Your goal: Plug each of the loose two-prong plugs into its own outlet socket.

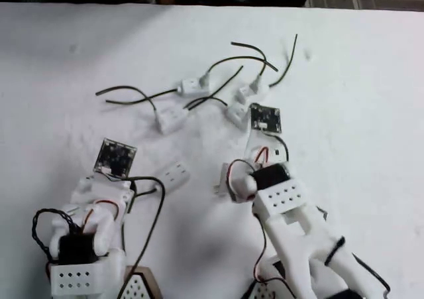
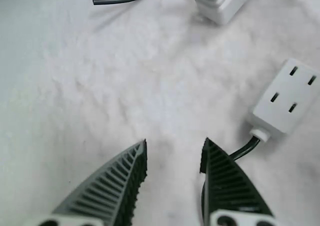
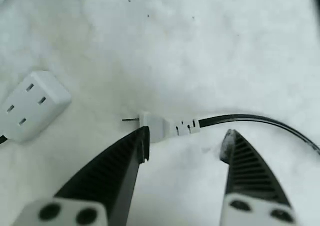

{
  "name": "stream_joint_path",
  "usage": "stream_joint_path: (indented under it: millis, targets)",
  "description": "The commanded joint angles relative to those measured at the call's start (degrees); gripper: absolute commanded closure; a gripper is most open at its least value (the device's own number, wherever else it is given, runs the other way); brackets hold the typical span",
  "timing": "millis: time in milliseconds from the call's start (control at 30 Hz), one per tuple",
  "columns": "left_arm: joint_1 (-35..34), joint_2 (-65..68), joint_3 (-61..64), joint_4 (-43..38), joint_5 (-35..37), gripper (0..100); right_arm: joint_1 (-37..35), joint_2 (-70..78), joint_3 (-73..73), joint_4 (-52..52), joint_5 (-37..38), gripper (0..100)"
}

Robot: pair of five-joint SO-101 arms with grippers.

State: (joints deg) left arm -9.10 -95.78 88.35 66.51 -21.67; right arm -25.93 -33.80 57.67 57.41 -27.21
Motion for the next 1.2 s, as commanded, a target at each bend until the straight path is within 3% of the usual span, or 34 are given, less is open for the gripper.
stream_joint_path:
  millis: [0,300,900,1000,1100,1167]
  targets:
    - [-0.4,-0.5,-0.3,-0.4,-0.4,82,-0.5,5.1,-2.0,-2.5,-2.3,76.5]
    - [-0.5,-0.5,-0.3,-0.4,-0.5,82,-0.4,19.1,-7.6,-3.4,-8.2,76.5]
    - [-0.5,-0.5,-0.2,-0.4,-0.6,82,5.3,28.8,-9.6,-13.8,-7.7,76.6]
    - [-0.5,-0.5,-0.2,-0.4,-0.6,82,5.0,28.4,-9.6,-13.5,-7.6,82.7]
    - [-0.5,-0.5,-0.2,-0.4,-0.6,82,5.0,28.4,-9.7,-13.8,-5.1,98.3]
    - [-0.5,-0.5,-0.2,-0.4,-0.7,82,5.3,28.4,-10.4,-13.3,-3.0,95.9]
